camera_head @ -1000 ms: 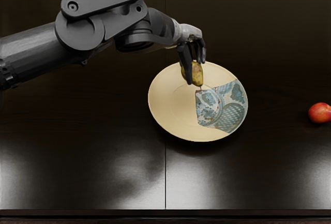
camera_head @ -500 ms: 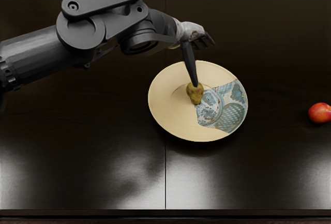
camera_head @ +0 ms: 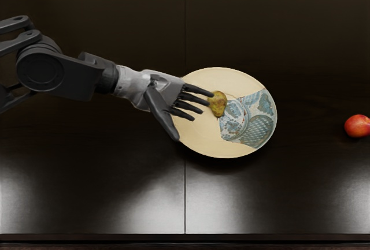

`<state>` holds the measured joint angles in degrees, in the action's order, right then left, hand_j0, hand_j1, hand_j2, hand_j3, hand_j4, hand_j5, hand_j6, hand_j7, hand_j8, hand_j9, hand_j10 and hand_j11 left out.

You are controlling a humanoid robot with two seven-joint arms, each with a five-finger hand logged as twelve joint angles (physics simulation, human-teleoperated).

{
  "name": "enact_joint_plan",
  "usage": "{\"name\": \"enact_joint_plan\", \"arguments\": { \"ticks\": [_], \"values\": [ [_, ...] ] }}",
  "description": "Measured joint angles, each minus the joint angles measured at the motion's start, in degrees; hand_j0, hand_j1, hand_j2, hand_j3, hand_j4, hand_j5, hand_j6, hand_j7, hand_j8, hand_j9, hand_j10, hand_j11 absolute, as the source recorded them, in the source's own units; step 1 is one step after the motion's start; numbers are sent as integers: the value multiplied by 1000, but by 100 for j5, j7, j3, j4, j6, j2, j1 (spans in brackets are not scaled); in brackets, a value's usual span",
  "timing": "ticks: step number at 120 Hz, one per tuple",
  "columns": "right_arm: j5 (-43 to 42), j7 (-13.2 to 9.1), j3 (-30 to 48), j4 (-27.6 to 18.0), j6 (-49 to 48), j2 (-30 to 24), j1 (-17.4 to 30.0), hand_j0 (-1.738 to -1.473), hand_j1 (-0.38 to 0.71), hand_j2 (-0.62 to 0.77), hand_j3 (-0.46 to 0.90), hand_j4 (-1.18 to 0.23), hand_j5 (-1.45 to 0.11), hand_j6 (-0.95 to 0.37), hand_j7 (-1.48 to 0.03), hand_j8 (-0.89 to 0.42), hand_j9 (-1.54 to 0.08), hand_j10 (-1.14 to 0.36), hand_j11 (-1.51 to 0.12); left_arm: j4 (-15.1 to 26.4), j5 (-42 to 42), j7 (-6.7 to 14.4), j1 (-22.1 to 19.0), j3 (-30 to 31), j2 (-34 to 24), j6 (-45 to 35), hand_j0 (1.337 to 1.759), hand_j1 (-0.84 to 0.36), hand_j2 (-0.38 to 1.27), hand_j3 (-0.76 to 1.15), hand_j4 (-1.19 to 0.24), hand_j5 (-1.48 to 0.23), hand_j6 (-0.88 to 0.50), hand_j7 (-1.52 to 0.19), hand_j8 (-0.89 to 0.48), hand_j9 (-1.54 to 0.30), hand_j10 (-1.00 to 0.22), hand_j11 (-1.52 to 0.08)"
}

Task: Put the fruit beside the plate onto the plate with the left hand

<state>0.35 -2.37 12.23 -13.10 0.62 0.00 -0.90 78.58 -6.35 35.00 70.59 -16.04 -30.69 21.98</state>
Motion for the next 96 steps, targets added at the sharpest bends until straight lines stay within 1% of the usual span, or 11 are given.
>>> {"name": "enact_joint_plan", "arguments": {
  "ticks": [6, 14, 31, 42, 53, 69, 96],
  "values": [
    [0, 0, 3, 0, 0, 0, 1, -1658, -314, -6, 0, -29, -38, -29, -38, -29, -38, -29, -38, 133, -227, 0, -206, -79, -406, 255, 1658, 339, 4, 0, -10, -14, -8, -14, -8, -13, -10, -14],
    [1, 0, 5, -1, 2, 0, 1, -1658, -314, -6, 0, -29, -38, -29, -38, -29, -38, -29, -38, 240, -447, 0, -302, -143, -904, 553, 1658, 342, 3, 0, -7, -10, -6, -10, -6, -10, -7, -10],
    [7, 0, 7, 0, 7, 0, 1, -1658, -314, -6, 0, -29, -38, -29, -38, -29, -38, -29, -38, 424, -820, 0, -544, -249, -1610, 840, 1658, 346, 1, 0, -3, -5, -2, -5, -2, -5, -3, -5],
    [8, 0, 7, 0, 5, 0, 2, -1658, -314, -6, 0, -29, -38, -29, -38, -29, -38, -29, -38, 481, -1046, 0, -630, -288, -2087, 1043, 1658, 347, 1, 0, -2, -3, -1, -3, -1, -3, -2, -3],
    [8, 0, 8, 0, 6, 0, 2, -1658, -314, -6, 0, -29, -38, -29, -38, -29, -38, -29, -38, 508, -1220, 0, -754, -301, -2420, 1195, 1658, 347, 0, 0, -1, -2, 0, -2, 0, -2, -1, -2],
    [10, 0, 11, 0, 5, 0, 2, -1658, -314, -6, 0, -29, -38, -29, -38, -29, -38, -29, -38, 518, -1430, 0, -814, -308, -2996, 1275, 1658, 348, 0, 0, 0, -1, 1, -1, 1, -1, 0, -1],
    [20, -1, 15, 0, 6, 0, 2, -1658, -314, -6, 0, -29, -38, -29, -38, -29, -38, -29, -38, 512, -1646, 0, -885, -306, -3430, 1304, 1658, 348, -1, 0, 2, 0, 2, 0, 2, 0, 1, 0]
  ]
}}
